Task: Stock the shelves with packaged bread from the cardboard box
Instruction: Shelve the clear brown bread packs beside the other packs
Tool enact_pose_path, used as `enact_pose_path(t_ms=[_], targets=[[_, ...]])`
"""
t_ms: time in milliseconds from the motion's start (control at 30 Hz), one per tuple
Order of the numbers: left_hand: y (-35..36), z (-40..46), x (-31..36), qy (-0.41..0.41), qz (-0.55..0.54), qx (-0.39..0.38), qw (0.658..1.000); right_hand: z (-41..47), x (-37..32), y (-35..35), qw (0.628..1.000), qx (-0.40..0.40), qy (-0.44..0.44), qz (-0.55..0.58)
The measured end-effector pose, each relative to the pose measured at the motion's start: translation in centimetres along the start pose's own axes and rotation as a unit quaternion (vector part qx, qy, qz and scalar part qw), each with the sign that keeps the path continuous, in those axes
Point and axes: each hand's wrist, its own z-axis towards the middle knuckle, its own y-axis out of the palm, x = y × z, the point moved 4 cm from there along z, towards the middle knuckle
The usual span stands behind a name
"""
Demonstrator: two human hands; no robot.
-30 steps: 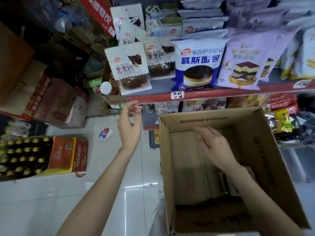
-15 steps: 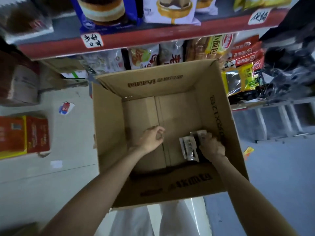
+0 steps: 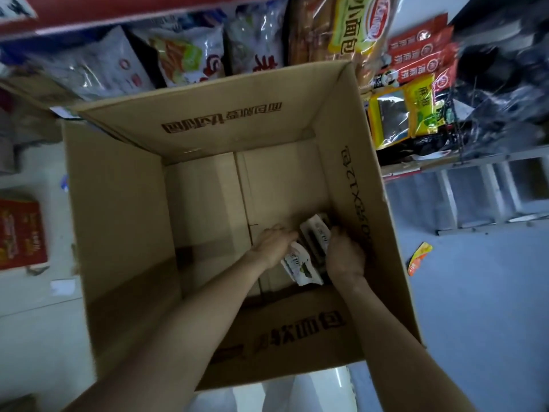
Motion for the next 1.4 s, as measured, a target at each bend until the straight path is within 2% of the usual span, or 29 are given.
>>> enact_pose_path(t_ms=[100,200,267,333,533,700,800,867,933,1033,1133,1200,1300,1333,1400], targets=[[-1.6,-3.8,-1.3,-0.021,-0.094,0.015,0.995,-1.3,-0.9,-2.2,0.997,0.054,-0.029,0.045],[-5.1,-9.2,-2.6,-0.098,-0.200,0.119,0.968,-3.5,-1.5,-5.7,0.975,0.135,-0.087,0.151],[-8.5,-13.3,-3.3,-0.139,-0.287,0.223,0.921,-5.4,-2.2,-8.4,0.951,0.167,-0.113,0.234],[-12.1,-17.5,-3.7,-0.129,-0.359,0.320,0.867,-7.3,-3.6,-11.2,0.927,0.193,-0.134,0.291],[-21.8,-29.8,-5.6,-0.103,-0.418,0.557,0.710,-12.4,-10.1,-19.7,0.872,0.291,-0.226,0.323],[-28.7,-37.2,-10.3,-0.088,-0.407,0.675,0.609,-16.1,-18.0,-27.7,0.819,0.326,-0.310,0.357],[-32.7,-39.3,-13.8,-0.086,-0.402,0.709,0.573,-17.1,-23.9,-32.0,0.781,0.321,-0.383,0.375],[-35.4,-39.8,-16.1,-0.092,-0.402,0.724,0.553,-17.0,-27.7,-34.4,0.767,0.349,-0.404,0.355],[-37.7,-39.4,-18.2,-0.094,-0.411,0.730,0.538,-16.6,-31.0,-36.6,0.758,0.377,-0.406,0.345],[-40.4,-37.7,-20.3,-0.084,-0.425,0.725,0.535,-14.7,-35.1,-38.8,0.751,0.395,-0.390,0.357],[-42.0,-35.6,-21.1,-0.081,-0.422,0.715,0.551,-12.0,-38.4,-39.1,0.786,0.376,-0.354,0.339],[-42.7,-34.6,-21.4,-0.076,-0.436,0.710,0.548,-10.6,-40.2,-38.7,0.807,0.359,-0.330,0.334],[-43.2,-33.7,-22.0,-0.054,-0.483,0.692,0.533,-10.0,-42.1,-38.5,0.800,0.344,-0.323,0.370],[-43.2,-33.6,-22.1,-0.044,-0.512,0.666,0.540,-9.9,-42.7,-38.3,0.795,0.336,-0.332,0.381],[-43.1,-33.4,-22.2,-0.029,-0.535,0.604,0.590,-9.9,-43.4,-37.4,0.791,0.341,-0.355,0.364]])
